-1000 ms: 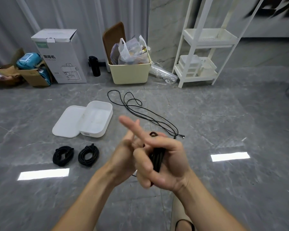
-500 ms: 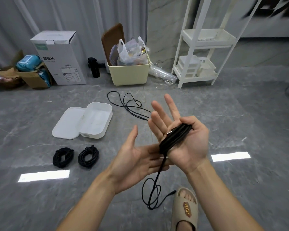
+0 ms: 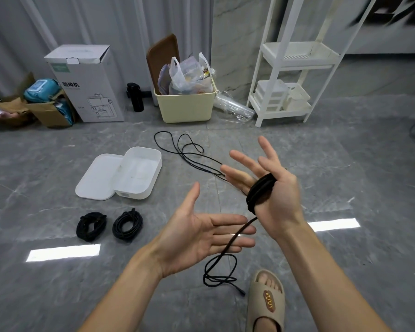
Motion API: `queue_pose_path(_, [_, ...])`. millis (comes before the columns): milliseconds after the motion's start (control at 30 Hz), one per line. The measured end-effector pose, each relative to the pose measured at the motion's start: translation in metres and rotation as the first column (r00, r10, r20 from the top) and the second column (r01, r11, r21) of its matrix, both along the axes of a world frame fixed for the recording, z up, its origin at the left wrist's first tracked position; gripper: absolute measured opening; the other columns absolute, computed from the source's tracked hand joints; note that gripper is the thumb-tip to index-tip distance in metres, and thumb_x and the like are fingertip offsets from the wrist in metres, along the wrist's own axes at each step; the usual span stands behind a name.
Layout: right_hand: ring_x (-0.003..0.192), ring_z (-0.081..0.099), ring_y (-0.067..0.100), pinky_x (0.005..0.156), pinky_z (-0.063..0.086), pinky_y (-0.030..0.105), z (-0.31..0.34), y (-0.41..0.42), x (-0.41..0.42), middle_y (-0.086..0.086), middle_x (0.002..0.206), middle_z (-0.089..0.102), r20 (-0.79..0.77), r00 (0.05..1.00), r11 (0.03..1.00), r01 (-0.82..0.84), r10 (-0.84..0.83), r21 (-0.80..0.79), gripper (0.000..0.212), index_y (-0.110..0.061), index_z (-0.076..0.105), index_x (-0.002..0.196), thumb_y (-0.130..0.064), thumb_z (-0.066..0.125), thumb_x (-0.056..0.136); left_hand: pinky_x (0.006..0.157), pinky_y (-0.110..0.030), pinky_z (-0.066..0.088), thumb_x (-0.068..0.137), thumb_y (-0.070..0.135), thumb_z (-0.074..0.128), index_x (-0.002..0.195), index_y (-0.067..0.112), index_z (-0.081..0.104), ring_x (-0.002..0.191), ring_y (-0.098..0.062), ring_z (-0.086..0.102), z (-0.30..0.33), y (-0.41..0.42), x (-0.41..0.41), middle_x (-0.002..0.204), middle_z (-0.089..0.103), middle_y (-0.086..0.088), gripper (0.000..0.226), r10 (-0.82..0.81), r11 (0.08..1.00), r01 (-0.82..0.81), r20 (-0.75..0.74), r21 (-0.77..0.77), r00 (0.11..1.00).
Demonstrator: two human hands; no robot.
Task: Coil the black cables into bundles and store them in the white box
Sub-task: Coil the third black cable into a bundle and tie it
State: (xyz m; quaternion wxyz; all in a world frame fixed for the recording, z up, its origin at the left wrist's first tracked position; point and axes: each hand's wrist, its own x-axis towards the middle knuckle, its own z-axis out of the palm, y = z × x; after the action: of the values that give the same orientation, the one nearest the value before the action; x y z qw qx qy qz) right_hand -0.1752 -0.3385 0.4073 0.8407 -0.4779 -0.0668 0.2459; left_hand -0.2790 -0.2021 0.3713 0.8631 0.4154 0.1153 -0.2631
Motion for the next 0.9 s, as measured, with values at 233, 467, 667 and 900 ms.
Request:
queue_pose_path(233, [0.088, 0.075, 0.022, 0.082, 0.054, 0.029, -0.014, -0.001, -0.001, 0.003, 0.099, 0.077, 0.256, 0.966, 0.905, 0.08, 0.032, -0.418, 0.038, -0.038, 0.049, 0.135, -0.016, 0.038, 0.106, 0.088, -0.032, 0.053, 0.086, 0.082, 0.008, 0.136, -0.002, 0.055, 0.108, -0.03, 0.067, 0.004, 0.008, 0.0, 0.131, 0.062, -0.024, 0.108, 0.004, 1.0, -0.005, 0.034, 0.009, 0.999])
queue_pose_path(467, [0.035, 0.041, 0.014, 0.04, 0.041, 0.022, -0.026, -0.009, -0.011, -0.001, 0.04, 0.042, -0.117, 0.858, 0.501, -0.397, 0.501, -0.769, 0.049, -0.025, 0.073, 0.061, -0.034, 0.045, 0.1, 0.061, -0.027, 0.034, 0.083, 0.084, 0.011, 0.12, 0.009, 0.071, 0.063, -0.018, 0.042, 0.006, 0.021, 0.005, 0.111, 0.069, -0.029, 0.102, 0.066, 0.988, -0.081, 0.111, 0.129, 0.992])
queue_pose_path(667, [0.034, 0.021, 0.013, 0.036, 0.033, 0.02, -0.018, -0.006, -0.018, 0.0, 0.04, 0.025, -0.389, 0.402, 0.227, -0.877, 0.829, -0.422, 0.101, -0.003, 0.076, 0.096, -0.093, 0.033, 0.078, 0.056, -0.02, 0.037, 0.081, 0.078, 0.025, 0.08, 0.014, 0.065, 0.048, -0.012, 0.026, 0.011, 0.023, 0.009, 0.054, 0.047, -0.003, 0.075, 0.17, 0.934, -0.204, 0.14, 0.293, 0.975])
queue_pose_path(900, [0.036, 0.041, 0.012, 0.041, 0.039, 0.02, -0.015, 0.005, -0.045, 0.003, 0.041, 0.039, -0.098, 0.126, 0.135, -0.986, 0.987, 0.094, 0.095, 0.031, 0.029, 0.13, -0.058, 0.037, 0.097, 0.048, -0.023, 0.027, 0.079, 0.073, 0.033, 0.079, 0.011, 0.06, 0.044, -0.011, 0.023, 0.017, 0.011, 0.012, 0.05, 0.031, 0.002, 0.067, 0.259, 0.924, -0.296, 0.174, 0.24, 0.95])
